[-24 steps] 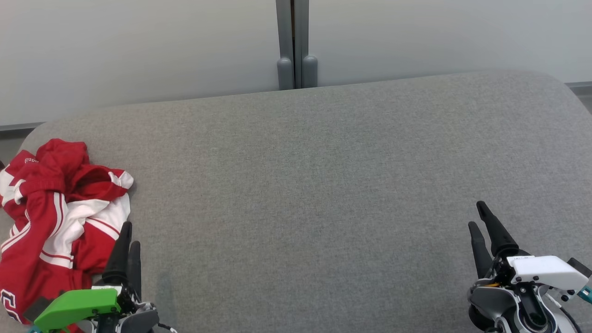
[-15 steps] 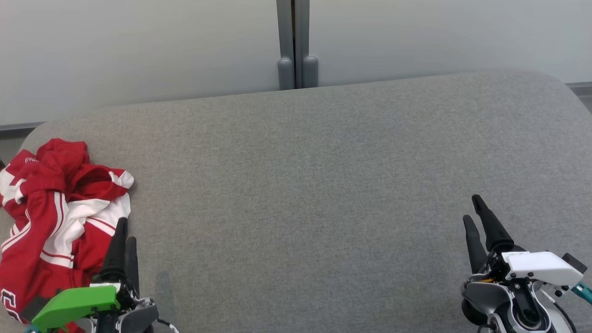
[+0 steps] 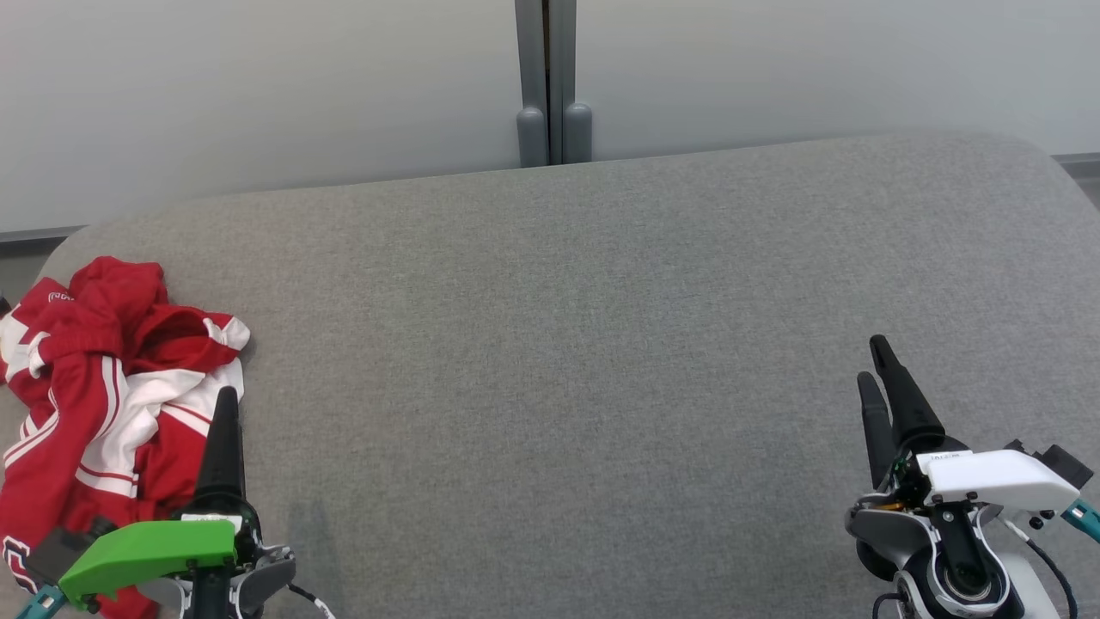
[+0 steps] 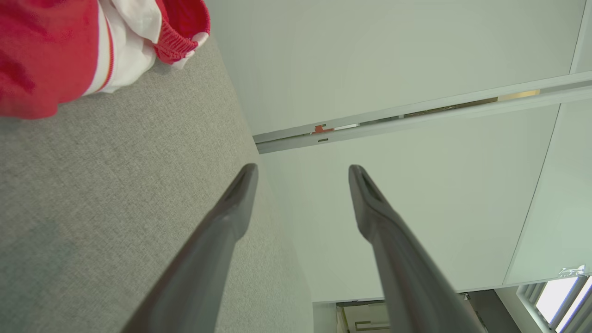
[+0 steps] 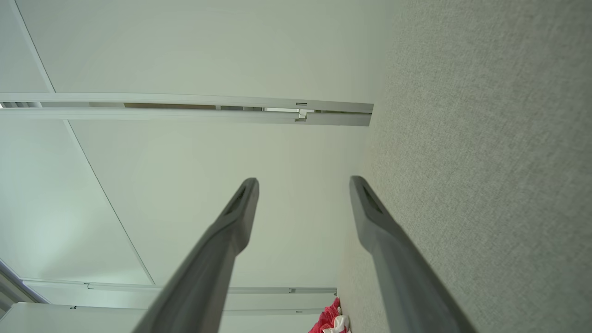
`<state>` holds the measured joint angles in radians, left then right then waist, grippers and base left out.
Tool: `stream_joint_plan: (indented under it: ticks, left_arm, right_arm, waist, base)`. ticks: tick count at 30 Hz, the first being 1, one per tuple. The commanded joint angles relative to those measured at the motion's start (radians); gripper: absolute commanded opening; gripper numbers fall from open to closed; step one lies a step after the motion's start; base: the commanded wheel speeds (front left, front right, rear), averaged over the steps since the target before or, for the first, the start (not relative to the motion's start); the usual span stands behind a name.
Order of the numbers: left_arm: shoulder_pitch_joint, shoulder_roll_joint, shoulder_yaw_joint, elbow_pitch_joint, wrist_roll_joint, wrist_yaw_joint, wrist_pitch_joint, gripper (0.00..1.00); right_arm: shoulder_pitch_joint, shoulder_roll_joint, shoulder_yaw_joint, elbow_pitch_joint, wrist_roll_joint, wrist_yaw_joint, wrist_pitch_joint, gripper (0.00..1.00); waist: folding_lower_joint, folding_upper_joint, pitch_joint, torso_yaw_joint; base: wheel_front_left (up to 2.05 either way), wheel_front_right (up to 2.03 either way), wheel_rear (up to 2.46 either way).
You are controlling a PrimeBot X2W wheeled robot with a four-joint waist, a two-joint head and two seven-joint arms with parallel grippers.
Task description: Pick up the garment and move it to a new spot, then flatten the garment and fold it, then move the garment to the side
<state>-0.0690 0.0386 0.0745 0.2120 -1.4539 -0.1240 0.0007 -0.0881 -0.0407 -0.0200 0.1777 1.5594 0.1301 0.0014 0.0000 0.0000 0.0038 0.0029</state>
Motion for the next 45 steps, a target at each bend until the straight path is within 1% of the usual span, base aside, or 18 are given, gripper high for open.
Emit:
stream_joint_plan:
  ticks: [1,10,19,32,39,45]
  left_arm:
    - [-0.011,0.006,-0.001,-0.025,0.047,-0.004,-0.011,1.00]
    - [-0.003,0.007,-0.015,-0.053,0.217,-0.005,-0.045,1.00]
    - [0.008,0.008,-0.030,-0.066,0.410,-0.005,-0.077,1.00]
    - [0.018,0.010,-0.056,-0.061,0.707,0.040,-0.117,1.00]
    - [0.022,0.010,-0.069,-0.055,0.835,0.054,-0.136,1.00]
    - [0.025,0.011,-0.081,-0.056,0.913,0.063,-0.152,1.00]
  right_arm:
    - [-0.031,-0.005,0.008,-0.028,-0.027,0.000,-0.010,1.00]
    - [-0.037,-0.006,0.044,-0.051,-0.166,0.000,-0.045,1.00]
    - [-0.041,-0.021,0.085,-0.049,-0.353,0.001,-0.077,1.00]
    - [-0.047,-0.026,0.108,-0.034,-0.601,0.001,-0.117,1.00]
    - [-0.050,-0.027,0.107,-0.020,-0.745,0.001,-0.137,1.00]
    - [-0.052,-0.028,0.106,-0.010,-0.860,0.001,-0.152,1.00]
  waist:
    - [0.0000,0.0000,0.000,0.000]
    - [0.0000,0.0000,-0.004,0.001]
    - [0.0000,0.0000,-0.009,0.001]
    - [0.0000,0.0000,-0.009,0.002]
    - [0.0000,0.0000,-0.010,0.003]
    - [0.0000,0.0000,-0.012,0.005]
  base:
    - [0.00,0.00,0.00]
    - [0.00,0.00,0.00]
    - [0.00,0.00,0.00]
    - [0.00,0.00,0.00]
    - [0.00,0.00,0.00]
    - [0.00,0.00,0.00]
